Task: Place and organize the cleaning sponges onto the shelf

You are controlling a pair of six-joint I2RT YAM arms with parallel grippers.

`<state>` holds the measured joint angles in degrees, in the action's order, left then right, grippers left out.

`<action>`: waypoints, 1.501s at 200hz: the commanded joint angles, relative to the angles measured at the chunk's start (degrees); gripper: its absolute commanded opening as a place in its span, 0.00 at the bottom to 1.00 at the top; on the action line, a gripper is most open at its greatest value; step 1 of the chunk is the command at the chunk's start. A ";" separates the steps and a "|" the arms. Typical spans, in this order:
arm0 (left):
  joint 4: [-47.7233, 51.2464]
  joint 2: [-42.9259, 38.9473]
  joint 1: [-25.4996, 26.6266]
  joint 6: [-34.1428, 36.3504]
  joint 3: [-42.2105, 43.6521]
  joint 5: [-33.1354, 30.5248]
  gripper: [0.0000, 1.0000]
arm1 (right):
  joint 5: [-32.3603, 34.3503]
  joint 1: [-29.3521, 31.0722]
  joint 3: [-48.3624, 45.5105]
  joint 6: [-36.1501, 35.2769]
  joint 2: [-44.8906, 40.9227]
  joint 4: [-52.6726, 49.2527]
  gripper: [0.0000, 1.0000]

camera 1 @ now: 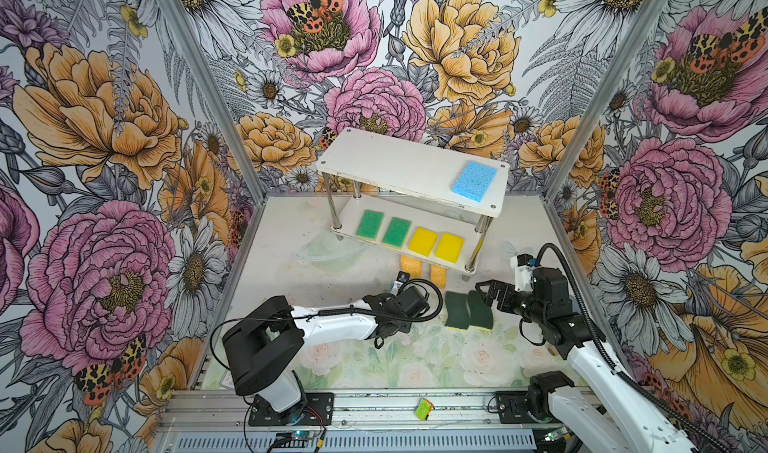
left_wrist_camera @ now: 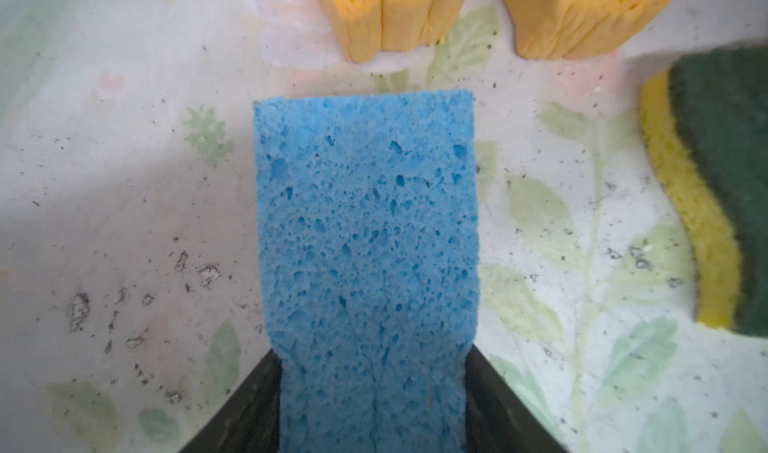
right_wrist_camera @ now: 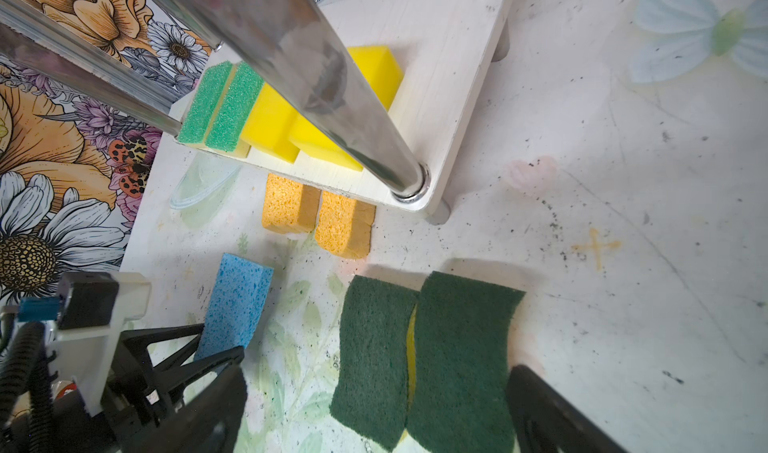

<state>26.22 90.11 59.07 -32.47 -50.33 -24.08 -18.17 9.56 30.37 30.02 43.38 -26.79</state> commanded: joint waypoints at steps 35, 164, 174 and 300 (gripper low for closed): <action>5.66 -7.68 -0.97 3.43 -3.75 -3.41 0.64 | 0.96 0.29 1.26 0.03 0.10 0.51 1.00; 13.60 -18.29 -6.07 19.50 -28.08 -4.09 0.71 | 0.81 0.32 1.62 -0.31 0.96 0.53 1.00; 13.49 -17.27 -6.23 20.75 -30.80 -4.53 0.71 | 0.86 0.34 1.58 -0.32 1.07 0.56 1.00; 11.39 8.94 -16.60 34.44 -71.81 6.56 0.72 | 0.31 0.30 0.92 0.26 -0.57 0.42 1.00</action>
<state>36.60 95.11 44.62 -1.43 -116.68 -22.52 -18.20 9.56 30.39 30.02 43.81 -26.79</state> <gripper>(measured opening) 0.720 0.996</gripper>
